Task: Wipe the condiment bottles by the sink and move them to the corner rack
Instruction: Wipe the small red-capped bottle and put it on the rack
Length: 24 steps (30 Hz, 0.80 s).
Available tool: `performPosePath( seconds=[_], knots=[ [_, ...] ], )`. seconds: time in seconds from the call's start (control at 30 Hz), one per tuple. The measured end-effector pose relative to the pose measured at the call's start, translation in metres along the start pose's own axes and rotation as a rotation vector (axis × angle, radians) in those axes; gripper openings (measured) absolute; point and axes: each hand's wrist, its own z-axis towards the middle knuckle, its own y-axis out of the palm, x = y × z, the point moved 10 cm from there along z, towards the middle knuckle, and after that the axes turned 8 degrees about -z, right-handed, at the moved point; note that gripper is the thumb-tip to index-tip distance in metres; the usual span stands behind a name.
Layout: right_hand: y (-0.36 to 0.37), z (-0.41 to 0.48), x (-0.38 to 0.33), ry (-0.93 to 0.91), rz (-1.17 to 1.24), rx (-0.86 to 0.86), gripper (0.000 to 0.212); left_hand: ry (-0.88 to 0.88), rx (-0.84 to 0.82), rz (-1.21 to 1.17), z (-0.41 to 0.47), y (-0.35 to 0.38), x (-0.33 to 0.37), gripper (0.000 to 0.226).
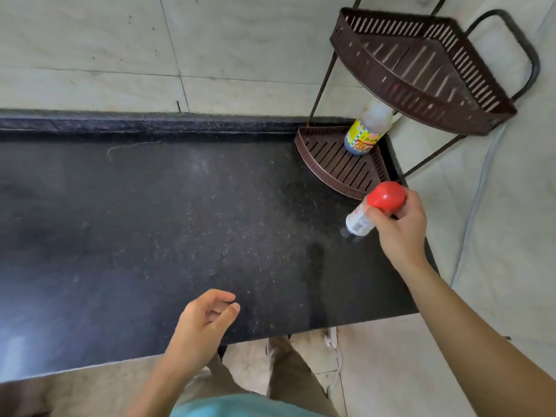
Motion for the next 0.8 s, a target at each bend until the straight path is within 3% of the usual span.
performPosePath(
  seconds=[0.2,0.33,0.57,0.8],
  knots=[
    [0.039,0.145,-0.011,-0.13,-0.122,-0.024,0.061,-0.067,0.155,-0.107,0.007,0.053,-0.008,0.006],
    [0.077,0.202,-0.015,-0.191,-0.24,-0.068,0.054,-0.144,0.202,-0.169,0.011,0.092,-0.031,0.008],
    [0.11,0.249,-0.011,-0.27,-0.399,-0.005,0.055,-0.203,0.243,-0.206,0.01,0.13,-0.043,0.009],
    [0.117,0.267,-0.019,-0.341,-0.568,0.023,0.075,-0.212,0.279,-0.191,0.009,0.135,-0.04,0.008]
  ],
)
